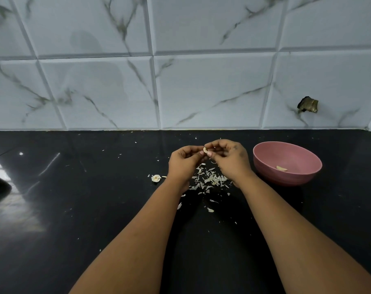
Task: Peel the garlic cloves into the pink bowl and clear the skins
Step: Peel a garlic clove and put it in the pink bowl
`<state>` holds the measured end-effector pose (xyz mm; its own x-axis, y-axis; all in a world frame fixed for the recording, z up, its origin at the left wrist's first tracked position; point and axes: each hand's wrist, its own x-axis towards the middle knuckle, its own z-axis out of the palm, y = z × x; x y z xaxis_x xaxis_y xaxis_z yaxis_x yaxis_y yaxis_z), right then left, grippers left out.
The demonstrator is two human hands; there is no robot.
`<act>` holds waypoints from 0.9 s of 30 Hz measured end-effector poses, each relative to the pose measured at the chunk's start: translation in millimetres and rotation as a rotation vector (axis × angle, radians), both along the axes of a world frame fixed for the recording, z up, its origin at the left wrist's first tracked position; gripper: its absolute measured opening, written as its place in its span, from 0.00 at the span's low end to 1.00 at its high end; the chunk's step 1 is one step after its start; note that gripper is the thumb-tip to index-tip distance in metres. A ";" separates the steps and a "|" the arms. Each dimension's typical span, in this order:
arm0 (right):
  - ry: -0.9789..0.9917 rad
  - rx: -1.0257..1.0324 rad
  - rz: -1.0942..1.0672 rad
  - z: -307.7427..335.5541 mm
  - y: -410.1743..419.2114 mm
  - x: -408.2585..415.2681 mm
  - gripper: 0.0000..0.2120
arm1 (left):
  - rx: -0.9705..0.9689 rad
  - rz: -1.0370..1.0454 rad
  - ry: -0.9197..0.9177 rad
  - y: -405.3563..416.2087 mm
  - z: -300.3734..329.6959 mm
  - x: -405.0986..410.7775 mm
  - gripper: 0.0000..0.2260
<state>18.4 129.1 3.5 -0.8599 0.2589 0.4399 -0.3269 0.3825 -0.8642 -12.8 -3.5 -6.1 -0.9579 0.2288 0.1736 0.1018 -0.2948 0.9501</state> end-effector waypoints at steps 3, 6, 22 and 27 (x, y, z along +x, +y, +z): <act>0.014 0.015 -0.021 -1.8 1.4 -1.1 0.12 | -0.042 0.024 0.040 1.1 -1.6 0.1 0.04; 0.053 0.071 -0.065 -3.0 0.5 -0.7 0.14 | -0.238 0.142 0.171 0.5 -5.7 -2.0 0.03; 0.105 -0.068 -0.036 -2.4 -5.8 -2.3 0.21 | -0.099 0.142 0.062 1.2 0.9 -0.8 0.05; 0.030 -0.203 -0.003 -1.7 -8.9 -1.7 0.20 | -0.142 0.160 0.070 0.5 -2.3 -2.7 0.05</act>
